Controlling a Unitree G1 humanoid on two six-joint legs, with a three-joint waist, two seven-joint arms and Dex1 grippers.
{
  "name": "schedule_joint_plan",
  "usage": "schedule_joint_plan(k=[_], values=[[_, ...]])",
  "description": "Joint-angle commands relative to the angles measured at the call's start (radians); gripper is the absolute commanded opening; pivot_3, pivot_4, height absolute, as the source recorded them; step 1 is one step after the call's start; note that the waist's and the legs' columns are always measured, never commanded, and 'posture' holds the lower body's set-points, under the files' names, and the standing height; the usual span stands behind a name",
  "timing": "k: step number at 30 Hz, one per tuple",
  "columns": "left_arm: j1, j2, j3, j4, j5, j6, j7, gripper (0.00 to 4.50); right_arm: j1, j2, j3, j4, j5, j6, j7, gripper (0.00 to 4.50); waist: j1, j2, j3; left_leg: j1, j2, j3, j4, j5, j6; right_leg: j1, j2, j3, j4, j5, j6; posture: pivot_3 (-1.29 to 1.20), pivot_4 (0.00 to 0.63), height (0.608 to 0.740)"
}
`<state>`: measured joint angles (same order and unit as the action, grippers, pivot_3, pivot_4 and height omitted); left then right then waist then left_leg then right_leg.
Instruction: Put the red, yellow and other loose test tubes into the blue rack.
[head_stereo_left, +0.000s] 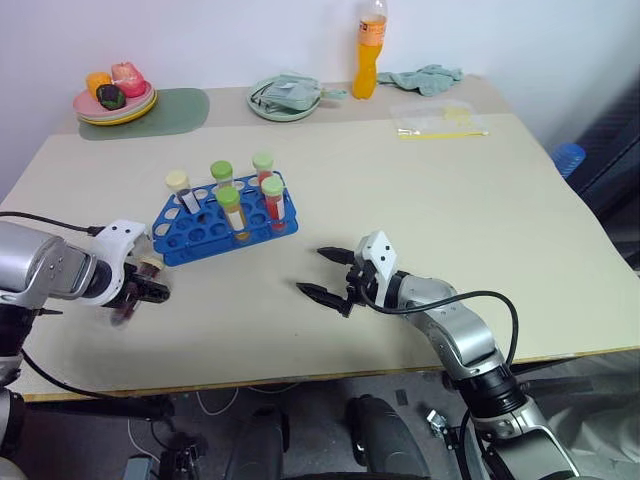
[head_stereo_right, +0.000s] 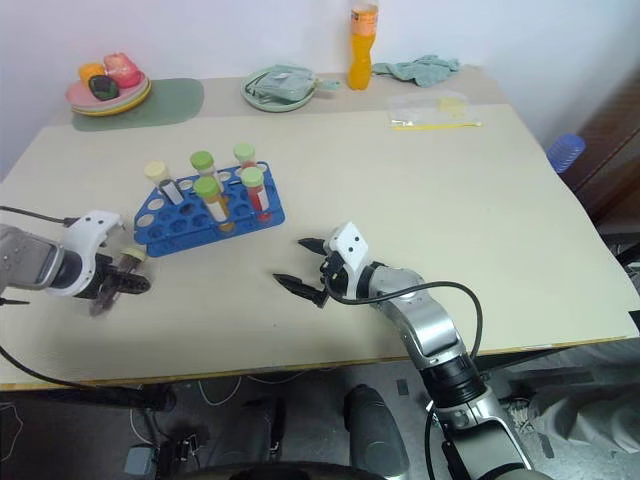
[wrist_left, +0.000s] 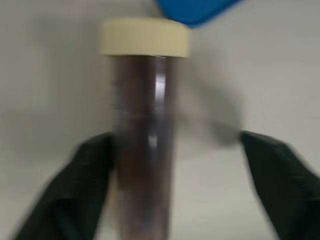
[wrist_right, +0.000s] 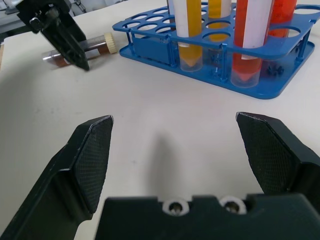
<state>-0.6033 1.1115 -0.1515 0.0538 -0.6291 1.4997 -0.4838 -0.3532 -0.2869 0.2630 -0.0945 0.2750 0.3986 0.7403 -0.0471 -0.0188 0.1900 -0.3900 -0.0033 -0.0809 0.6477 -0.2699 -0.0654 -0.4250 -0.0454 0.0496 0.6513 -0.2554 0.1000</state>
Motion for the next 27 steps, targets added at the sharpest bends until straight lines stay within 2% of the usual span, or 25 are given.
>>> schedule_joint_plan(k=[1,3,4,8,10,13,14,16,18,21,24,27], values=[[-0.026,0.028,-0.03,0.028,0.061,-0.037,-0.046,2.02,0.0,0.005,-0.012,-0.042,0.002,-0.018,-0.004,4.36,0.002,0.0,0.0,0.0,0.0,0.0,0.0,0.0,0.0,0.0,0.0,0.0,0.0,0.0,0.0,0.0,0.15,0.74],[-0.023,0.038,-0.037,0.036,0.083,-0.053,-0.066,1.1,0.0,0.004,-0.011,-0.043,0.002,-0.018,-0.005,4.36,0.002,0.0,0.0,0.0,0.0,0.0,0.0,0.0,0.0,0.0,0.0,0.0,0.0,0.0,0.0,0.0,0.15,0.74],[-0.009,0.053,-0.031,0.031,0.089,-0.061,-0.078,0.78,0.0,0.002,-0.011,-0.044,0.001,-0.019,-0.005,4.36,0.002,0.0,0.0,0.0,0.0,0.0,0.0,0.0,0.0,0.0,0.0,0.0,0.0,0.0,0.0,0.0,0.15,0.74],[0.135,0.131,0.115,-0.017,0.104,-0.144,-0.103,0.78,0.005,-0.005,-0.01,-0.052,0.002,-0.019,-0.003,4.36,-0.011,0.0,0.0,0.0,0.0,0.0,0.0,0.0,0.0,-0.001,0.0,0.001,0.0,0.0,0.0,0.0,0.15,0.74],[0.221,0.108,0.277,-0.038,0.126,-0.211,-0.055,0.78,0.009,-0.009,-0.012,-0.056,0.005,-0.017,0.0,4.36,-0.01,0.0,0.0,-0.001,0.001,0.0,0.0,0.0,0.0,-0.002,0.0,0.001,0.0,0.0,0.0,0.0,0.15,0.74],[0.359,-0.052,0.552,-0.16,0.26,-0.59,0.126,0.78,0.01,-0.01,-0.013,-0.054,0.011,-0.013,0.007,4.36,0.003,0.0,0.001,-0.001,0.001,0.001,0.0,0.0,0.0,-0.002,-0.001,0.0,0.0,0.0,0.0,0.0,0.15,0.74],[0.39,-0.109,0.599,-0.215,0.313,-0.697,0.195,0.78,0.008,-0.009,-0.012,-0.052,0.013,-0.011,0.009,4.36,0.009,-0.001,0.0,-0.001,0.001,0.001,0.0,0.0,0.0,-0.001,-0.002,0.0,0.0,0.0,0.0,0.0,0.15,0.74],[0.414,-0.248,0.65,-0.342,0.318,-0.809,0.258,0.78,0.003,-0.004,-0.009,-0.044,0.014,-0.009,0.015,4.36,0.018,-0.003,-0.001,-0.002,0.001,0.0,0.001,0.0,0.0,-0.001,-0.002,0.0,-0.002,0.001,-0.001,0.0,0.15,0.74],[0.435,-0.403,0.643,-0.46,0.31,-0.924,0.3,0.78,-0.005,0.0,-0.005,-0.035,0.014,-0.008,0.022,4.36,0.035,-0.004,-0.001,-0.002,0.0,0.001,0.001,0.0,0.0,0.0,-0.004,0.0,-0.002,0.001,0.0,0.0,0.15,0.74],[0.446,-0.602,0.544,-0.552,0.386,-1.107,0.398,0.78,-0.019,0.005,0.001,-0.019,0.011,-0.013,0.035,4.36,0.04,-0.005,-0.002,-0.002,-0.001,0.001,0.002,0.0,0.0,0.001,-0.006,0.0,-0.002,0.001,0.001,0.0,0.15,0.74],[0.451,-0.759,0.374,-0.485,0.57,-1.332,0.506,0.78,-0.034,0.008,0.006,-0.005,0.004,-0.02,0.044,4.36,0.037,-0.005,-0.002,-0.001,-0.002,0.002,0.003,0.0,0.0,0.002,-0.005,0.0,-0.002,0.002,0.001,0.0,0.15,0.74],[0.432,-0.842,0.296,-0.346,0.667,-1.498,0.561,0.78,-0.039,0.011,0.006,-0.004,0.0,-0.021,0.042,4.36,0.031,-0.005,-0.003,0.0,-0.001,0.002,0.003,0.0,0.0,0.002,-0.003,0.0,-0.002,0.002,0.001,0.0,0.15,0.74]])
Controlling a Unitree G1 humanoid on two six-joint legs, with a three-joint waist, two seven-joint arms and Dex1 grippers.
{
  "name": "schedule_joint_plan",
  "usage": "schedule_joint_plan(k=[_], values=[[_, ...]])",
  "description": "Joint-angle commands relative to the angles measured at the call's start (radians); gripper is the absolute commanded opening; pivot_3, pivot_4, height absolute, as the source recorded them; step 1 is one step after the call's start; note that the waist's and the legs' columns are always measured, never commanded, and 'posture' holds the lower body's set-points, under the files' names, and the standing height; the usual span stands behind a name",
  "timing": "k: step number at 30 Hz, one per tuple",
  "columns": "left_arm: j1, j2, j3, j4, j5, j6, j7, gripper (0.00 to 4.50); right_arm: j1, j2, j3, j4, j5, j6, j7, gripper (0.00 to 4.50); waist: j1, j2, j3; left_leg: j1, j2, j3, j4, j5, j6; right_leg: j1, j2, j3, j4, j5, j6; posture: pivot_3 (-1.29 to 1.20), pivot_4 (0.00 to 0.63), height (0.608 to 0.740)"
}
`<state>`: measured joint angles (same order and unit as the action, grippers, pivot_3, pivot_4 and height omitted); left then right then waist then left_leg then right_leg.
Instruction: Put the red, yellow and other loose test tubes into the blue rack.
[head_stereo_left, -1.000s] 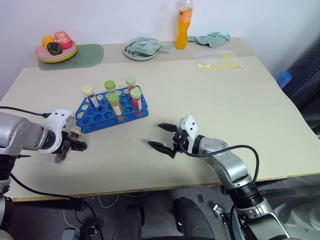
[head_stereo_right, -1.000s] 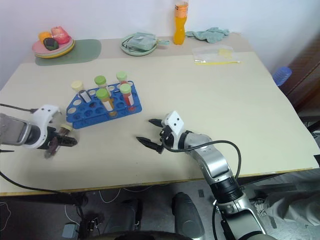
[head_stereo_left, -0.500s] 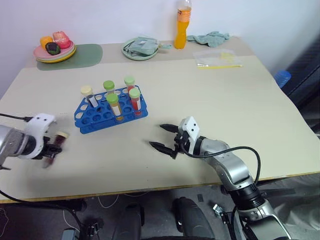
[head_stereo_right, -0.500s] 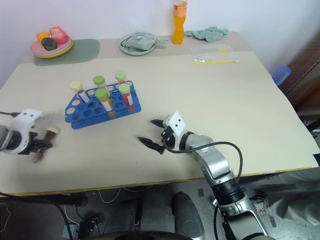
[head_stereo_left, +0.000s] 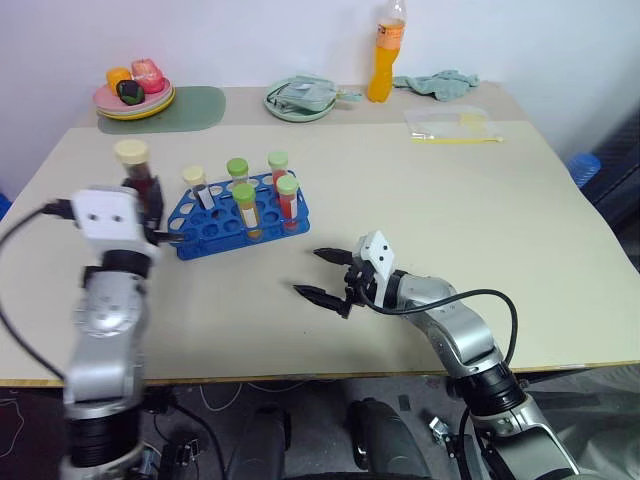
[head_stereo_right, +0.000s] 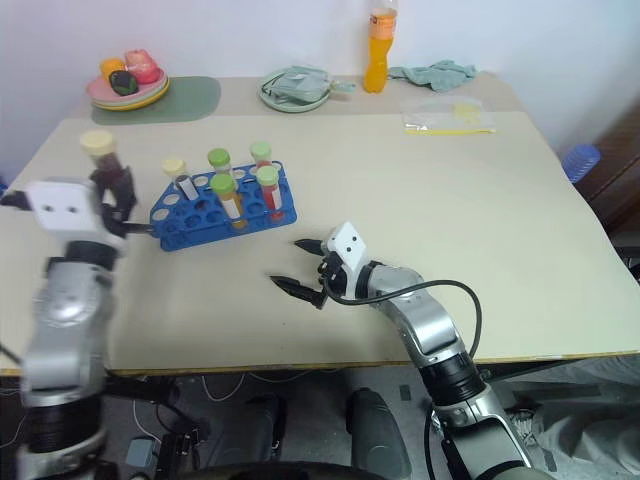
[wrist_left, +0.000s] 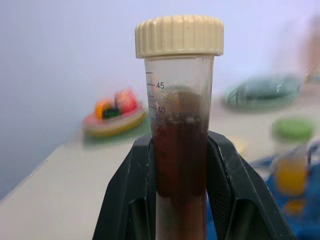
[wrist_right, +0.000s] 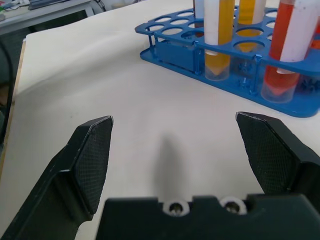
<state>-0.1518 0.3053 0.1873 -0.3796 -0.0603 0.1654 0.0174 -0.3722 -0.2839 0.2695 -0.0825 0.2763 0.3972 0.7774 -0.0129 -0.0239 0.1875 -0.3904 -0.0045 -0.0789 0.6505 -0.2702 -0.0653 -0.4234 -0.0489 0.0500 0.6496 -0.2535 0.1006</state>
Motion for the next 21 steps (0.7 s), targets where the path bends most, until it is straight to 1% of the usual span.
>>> schedule_joint_plan(k=[1,3,7,13,21], values=[[-0.026,-0.052,-0.056,0.132,0.115,-0.205,0.07,0.78,-0.019,0.009,-0.001,-0.018,-0.002,-0.018,0.003,4.36,-0.005,0.0,0.0,0.0,0.0,0.0,0.0,0.0,0.0,0.0,0.0,0.0,0.0,0.0,0.0,0.0,0.15,0.74],[-0.055,-0.092,-0.065,0.216,0.119,-0.25,0.093,0.78,-0.014,0.006,-0.005,-0.026,-0.004,-0.016,-0.004,4.36,-0.006,0.0,0.0,0.001,0.001,0.0,0.0,0.0,0.0,0.0,0.001,0.0,0.0,0.0,0.0,0.0,0.15,0.74],[-0.092,-0.118,-0.081,0.307,0.143,-0.292,0.1,0.78,-0.001,-0.001,-0.017,-0.043,-0.008,-0.012,-0.019,4.36,-0.001,0.0,0.0,0.0,0.0,0.0,0.0,0.0,0.0,0.0,0.001,0.0,0.0,0.0,0.0,0.0,0.15,0.74],[-0.099,-0.128,-0.071,0.351,0.13,-0.292,0.092,0.78,0.011,-0.001,-0.024,-0.055,-0.005,-0.006,-0.034,4.36,-0.003,0.0,0.0,0.0,0.0,0.0,0.0,0.0,0.0,0.0,0.001,0.0,0.0,0.0,0.0,0.0,0.15,0.74],[-0.115,-0.136,-0.079,0.391,0.113,-0.235,0.065,0.78,0.005,0.005,-0.02,-0.049,-0.002,-0.005,-0.036,4.36,-0.002,0.0,0.0,0.0,0.0,0.0,0.0,0.0,0.0,0.0,0.001,0.0,0.001,0.0,0.0,0.0,0.15,0.74]])
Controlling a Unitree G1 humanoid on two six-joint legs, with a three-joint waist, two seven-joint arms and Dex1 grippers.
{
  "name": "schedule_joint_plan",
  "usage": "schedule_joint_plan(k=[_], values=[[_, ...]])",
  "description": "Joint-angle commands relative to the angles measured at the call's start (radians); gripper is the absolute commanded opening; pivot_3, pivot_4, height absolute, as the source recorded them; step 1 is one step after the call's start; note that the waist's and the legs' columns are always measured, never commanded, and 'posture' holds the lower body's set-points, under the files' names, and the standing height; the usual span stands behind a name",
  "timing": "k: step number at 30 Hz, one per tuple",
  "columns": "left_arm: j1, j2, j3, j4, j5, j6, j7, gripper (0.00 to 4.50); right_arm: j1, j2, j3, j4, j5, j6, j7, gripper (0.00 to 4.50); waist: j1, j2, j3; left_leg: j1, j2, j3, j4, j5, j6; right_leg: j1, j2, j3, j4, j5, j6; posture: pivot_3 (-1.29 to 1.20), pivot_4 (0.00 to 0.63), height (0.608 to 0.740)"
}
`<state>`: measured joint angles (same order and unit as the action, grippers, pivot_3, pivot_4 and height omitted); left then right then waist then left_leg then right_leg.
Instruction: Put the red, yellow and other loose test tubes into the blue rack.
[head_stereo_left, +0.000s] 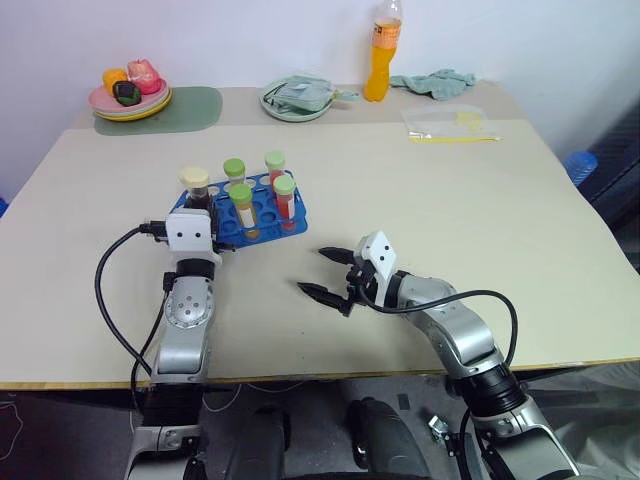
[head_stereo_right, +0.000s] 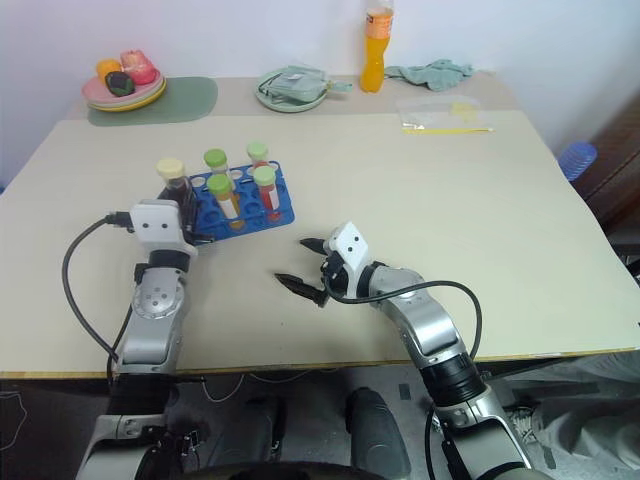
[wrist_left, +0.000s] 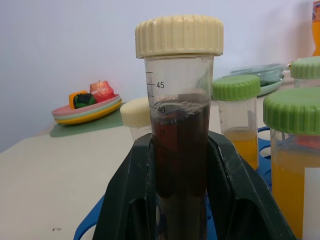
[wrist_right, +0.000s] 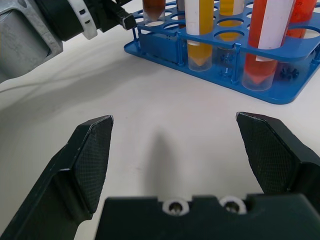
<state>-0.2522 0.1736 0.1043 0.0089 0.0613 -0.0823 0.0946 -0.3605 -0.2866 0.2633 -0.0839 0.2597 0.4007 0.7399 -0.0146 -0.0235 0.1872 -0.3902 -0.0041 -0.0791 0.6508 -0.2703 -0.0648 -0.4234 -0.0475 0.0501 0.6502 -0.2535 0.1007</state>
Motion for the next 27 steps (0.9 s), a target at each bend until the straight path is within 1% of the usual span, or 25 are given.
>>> schedule_joint_plan(k=[1,5,9,11,12,14,16,20,22,25,27], values=[[-0.015,-0.008,0.002,0.004,-0.014,0.014,-0.016,0.78,-0.007,0.008,-0.013,-0.046,0.015,-0.01,0.003,4.36,0.0,0.0,0.0,0.0,0.0,0.0,0.0,0.0,0.0,0.0,0.0,0.0,0.0,0.0,0.0,0.0,0.15,0.74],[-0.013,-0.034,0.017,0.004,-0.044,0.032,-0.012,0.78,-0.01,0.01,-0.01,-0.042,0.014,-0.012,0.006,4.36,0.002,0.0,0.0,0.0,0.0,0.0,0.0,0.0,0.0,0.0,0.0,0.0,0.0,0.0,0.0,0.0,0.15,0.74],[-0.004,-0.05,0.03,0.005,-0.055,0.007,-0.008,0.78,-0.011,0.013,-0.009,-0.038,0.012,-0.015,0.01,4.36,0.001,0.0,0.0,0.0,0.0,0.0,0.0,0.0,0.0,0.001,0.0,0.0,0.0,0.0,0.0,0.0,0.15,0.74],[0.003,-0.054,0.031,0.003,-0.059,-0.005,-0.013,1.8,-0.011,0.012,-0.008,-0.037,0.011,-0.017,0.012,4.36,0.001,0.0,0.0,0.0,0.0,-0.001,0.0,0.0,0.0,0.001,0.0,0.0,0.0,0.0,0.0,0.0,0.15,0.74],[0.005,-0.056,0.032,0.004,-0.06,-0.012,-0.012,2.16,-0.012,0.012,-0.007,-0.036,0.009,-0.019,0.013,4.36,0.001,0.0,0.0,0.0,0.0,-0.001,0.0,0.0,0.0,0.001,0.0,0.0,0.0,0.0,0.0,0.0,0.15,0.74],[0.012,-0.058,0.04,-0.011,-0.064,-0.04,-0.013,3.23,-0.016,0.012,-0.011,-0.032,0.006,-0.028,0.012,4.36,0.001,0.0,0.0,0.0,0.0,-0.001,0.0,0.0,0.0,0.001,0.0,0.0,0.0,0.0,0.0,0.0,0.15,0.74],[0.03,-0.055,0.052,-0.051,-0.083,-0.06,-0.026,4.19,-0.022,0.008,-0.021,-0.037,0.012,-0.028,0.015,4.36,-0.001,0.0,0.0,0.0,0.0,-0.001,0.0,0.0,0.0,0.001,0.0,0.0,0.0,0.0,0.0,0.0,0.15,0.74],[0.145,-0.01,0.106,-0.246,-0.168,-0.011,-0.094,4.19,-0.039,-0.044,-0.067,-0.084,0.06,0.006,0.062,4.36,-0.004,0.0,0.0,0.0,0.0,-0.001,0.0,0.0,0.0,0.0,0.0,0.0,0.0,0.0,0.0,0.0,0.15,0.74],[0.226,0.031,0.141,-0.357,-0.233,0.038,-0.148,4.19,-0.041,-0.106,-0.09,-0.101,0.079,0.018,0.114,4.36,-0.004,0.0,0.0,0.0,0.001,-0.001,0.0,0.0,0.0,0.0,0.001,0.0,0.0,0.0,0.0,0.0,0.15,0.74],[0.387,0.13,0.233,-0.479,-0.344,0.126,-0.257,4.19,-0.038,-0.213,-0.139,-0.109,0.102,0.037,0.174,4.36,-0.003,0.0,0.0,0.0,0.001,0.0,0.0,0.0,0.0,0.001,0.001,0.0,-0.001,0.0,0.0,0.0,0.15,0.74],[0.491,0.197,0.302,-0.51,-0.375,0.184,-0.31,4.19,-0.04,-0.277,-0.192,-0.073,0.108,0.037,0.193,4.36,-0.003,0.001,0.0,0.0,0.001,0.0,-0.001,0.0,0.0,0.001,0.001,0.0,-0.001,0.0,0.0,0.0,0.15,0.74]])
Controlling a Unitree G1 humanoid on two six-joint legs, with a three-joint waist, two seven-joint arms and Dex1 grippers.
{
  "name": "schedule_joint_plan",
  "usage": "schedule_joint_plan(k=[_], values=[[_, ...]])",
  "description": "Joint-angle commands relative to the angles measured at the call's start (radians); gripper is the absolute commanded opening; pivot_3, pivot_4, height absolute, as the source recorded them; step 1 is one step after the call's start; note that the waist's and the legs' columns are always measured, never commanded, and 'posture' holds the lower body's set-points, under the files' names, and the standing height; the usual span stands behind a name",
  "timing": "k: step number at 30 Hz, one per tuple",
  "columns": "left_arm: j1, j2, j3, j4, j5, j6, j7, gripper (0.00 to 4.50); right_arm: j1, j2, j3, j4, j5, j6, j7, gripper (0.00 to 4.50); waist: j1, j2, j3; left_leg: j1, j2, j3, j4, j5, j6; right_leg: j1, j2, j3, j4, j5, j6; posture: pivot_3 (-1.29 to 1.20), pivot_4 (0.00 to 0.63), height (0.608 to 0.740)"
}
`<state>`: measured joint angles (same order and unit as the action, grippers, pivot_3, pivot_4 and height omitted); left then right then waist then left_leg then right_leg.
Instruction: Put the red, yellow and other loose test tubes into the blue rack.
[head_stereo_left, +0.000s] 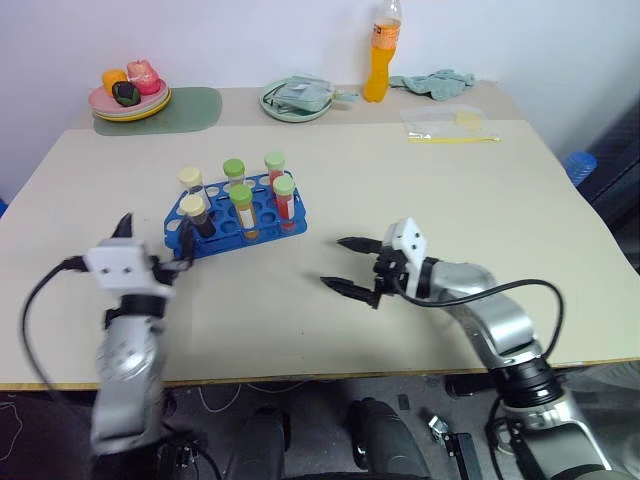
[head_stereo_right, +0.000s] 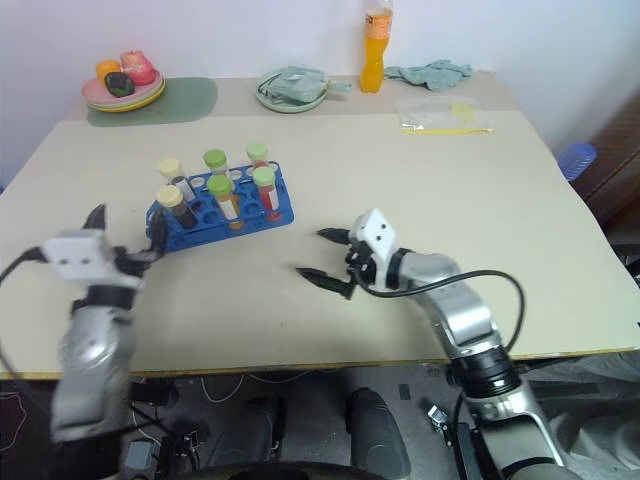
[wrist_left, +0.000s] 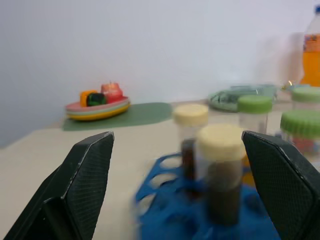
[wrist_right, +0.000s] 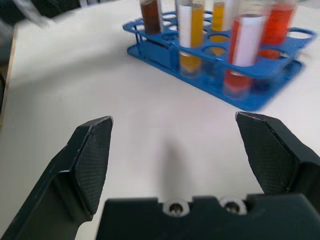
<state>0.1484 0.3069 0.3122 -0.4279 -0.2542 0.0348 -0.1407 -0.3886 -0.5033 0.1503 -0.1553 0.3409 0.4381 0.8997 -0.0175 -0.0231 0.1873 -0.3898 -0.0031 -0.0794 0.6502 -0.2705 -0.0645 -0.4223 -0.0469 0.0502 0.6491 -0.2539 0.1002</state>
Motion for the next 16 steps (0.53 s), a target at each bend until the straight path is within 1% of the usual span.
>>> schedule_joint_plan(k=[1,3,5,7,10,16], values=[[0.125,0.085,0.12,-0.078,-0.071,0.086,-0.091,4.19,-0.013,-0.08,-0.097,0.013,0.029,0.0,0.036,4.36,0.0,0.0,0.0,0.0,0.0,0.0,0.0,0.0,0.0,0.0,0.0,0.0,0.0,0.0,0.0,0.0,0.15,0.74],[0.198,0.134,0.181,-0.07,-0.109,0.156,-0.13,4.19,-0.018,-0.136,-0.143,0.088,0.015,-0.023,0.048,4.36,0.002,0.0,0.0,0.0,0.0,0.0,0.0,0.0,0.0,0.001,0.0,0.0,0.0,0.0,0.0,0.0,0.15,0.74],[0.254,0.17,0.221,-0.043,-0.114,0.171,-0.175,4.19,-0.02,-0.174,-0.174,0.148,0.006,-0.042,0.057,4.36,0.003,0.0,0.0,0.001,0.0,0.0,0.0,0.0,0.0,0.002,0.0,0.0,-0.001,0.0,0.0,0.0,0.15,0.74],[0.275,0.181,0.241,-0.028,-0.116,0.167,-0.198,4.19,-0.025,-0.191,-0.187,0.189,0.0,-0.059,0.063,4.36,0.002,0.0,0.0,0.001,0.0,0.001,0.0,0.0,0.001,0.002,0.0,0.0,-0.002,-0.001,-0.001,0.0,0.15,0.74],[0.276,0.169,0.262,-0.006,-0.115,0.167,-0.196,4.19,-0.024,-0.211,-0.187,0.236,-0.022,-0.092,0.075,4.36,0.0,0.0,0.0,0.001,0.001,0.001,0.0,0.0,0.001,0.002,0.001,0.0,-0.001,-0.001,-0.001,0.0,0.15,0.74],[0.263,0.124,0.208,-0.037,-0.074,0.186,-0.157,4.19,-0.05,-0.196,-0.169,0.274,-0.042,-0.12,0.084,4.36,0.0,0.0,0.0,0.002,0.001,0.001,0.0,0.0,0.001,0.002,0.001,0.0,-0.001,0.0,0.0,0.0,0.15,0.74]])
